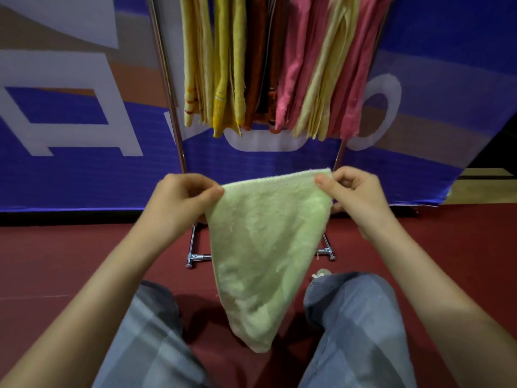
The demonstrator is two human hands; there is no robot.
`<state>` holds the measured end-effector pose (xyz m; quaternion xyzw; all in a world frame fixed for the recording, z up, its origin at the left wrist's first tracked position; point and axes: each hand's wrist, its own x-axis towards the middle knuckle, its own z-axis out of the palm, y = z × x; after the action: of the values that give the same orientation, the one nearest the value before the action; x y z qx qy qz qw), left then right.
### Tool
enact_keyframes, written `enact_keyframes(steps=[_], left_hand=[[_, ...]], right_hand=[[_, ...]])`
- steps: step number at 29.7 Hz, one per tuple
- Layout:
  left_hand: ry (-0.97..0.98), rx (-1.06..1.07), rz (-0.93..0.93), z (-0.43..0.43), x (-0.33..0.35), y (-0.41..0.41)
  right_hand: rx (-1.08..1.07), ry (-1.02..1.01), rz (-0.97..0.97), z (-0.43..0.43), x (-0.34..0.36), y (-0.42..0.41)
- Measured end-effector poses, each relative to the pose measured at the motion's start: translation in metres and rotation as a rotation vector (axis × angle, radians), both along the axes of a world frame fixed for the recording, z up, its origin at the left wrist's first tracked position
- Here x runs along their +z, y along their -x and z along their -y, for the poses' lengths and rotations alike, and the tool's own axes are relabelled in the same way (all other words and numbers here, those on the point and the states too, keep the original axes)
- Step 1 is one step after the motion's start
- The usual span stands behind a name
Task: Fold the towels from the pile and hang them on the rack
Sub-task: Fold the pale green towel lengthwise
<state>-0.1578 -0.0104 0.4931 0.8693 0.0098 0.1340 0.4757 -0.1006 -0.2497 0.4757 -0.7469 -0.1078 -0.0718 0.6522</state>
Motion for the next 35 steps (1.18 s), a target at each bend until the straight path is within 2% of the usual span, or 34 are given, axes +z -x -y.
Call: enact_keyframes(steps=[8, 11, 20, 23, 28, 30, 35], left_hand=[[0.207, 0.142, -0.077, 0.023, -0.041, 0.010], [0.237, 0.100, -0.114, 0.038, -0.053, 0.017], [0.596, -0.009, -0.293, 0.056, -0.074, 0.025], [0.542, -0.024, -0.268, 0.055, -0.082, 0.026], [0.400, -0.086, -0.244, 0.043, -0.092, 0.026], [0.352, -0.126, -0.247, 0.036, -0.092, 0.027], [0.154, -0.267, -0.119, 0.031, -0.078, 0.028]], right_hand=[[-0.032, -0.065, -0.132, -0.017, -0.047, 0.029], [0.040, -0.058, -0.140, -0.032, -0.062, 0.044], [0.188, -0.025, -0.130, -0.055, -0.091, 0.067], [0.266, 0.070, -0.114, -0.057, -0.098, 0.075], [0.444, 0.061, -0.168, -0.053, -0.101, 0.078], [0.424, 0.059, -0.151, -0.047, -0.100, 0.076], [0.223, 0.021, -0.110, -0.037, -0.093, 0.061]])
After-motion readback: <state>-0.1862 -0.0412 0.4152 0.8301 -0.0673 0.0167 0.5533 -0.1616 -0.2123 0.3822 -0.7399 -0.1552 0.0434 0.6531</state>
